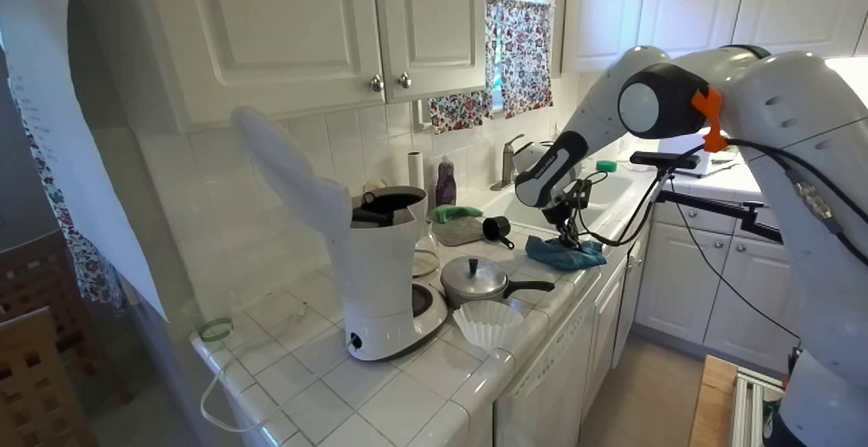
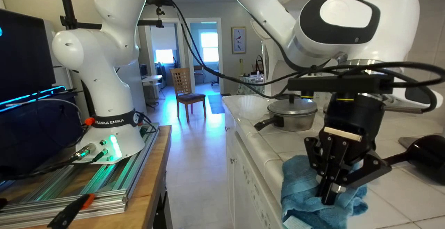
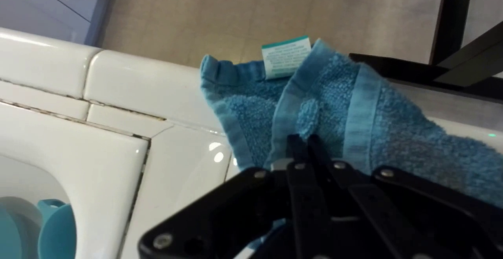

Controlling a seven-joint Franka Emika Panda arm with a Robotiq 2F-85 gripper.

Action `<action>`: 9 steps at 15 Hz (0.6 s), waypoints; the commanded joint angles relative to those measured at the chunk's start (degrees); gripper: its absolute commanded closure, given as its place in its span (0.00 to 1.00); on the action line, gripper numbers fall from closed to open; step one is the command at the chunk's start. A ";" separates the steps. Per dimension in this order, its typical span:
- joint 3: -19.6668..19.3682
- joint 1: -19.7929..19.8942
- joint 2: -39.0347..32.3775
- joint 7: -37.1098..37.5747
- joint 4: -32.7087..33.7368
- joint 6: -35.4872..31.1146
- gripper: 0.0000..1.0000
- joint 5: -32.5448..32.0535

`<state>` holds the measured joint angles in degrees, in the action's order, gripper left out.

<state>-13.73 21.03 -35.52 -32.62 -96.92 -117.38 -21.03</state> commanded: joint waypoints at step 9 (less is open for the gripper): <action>0.11 0.52 -11.29 7.85 18.21 -1.64 0.99 -0.15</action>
<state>-13.90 21.40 -42.79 -26.83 -84.53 -117.83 -21.08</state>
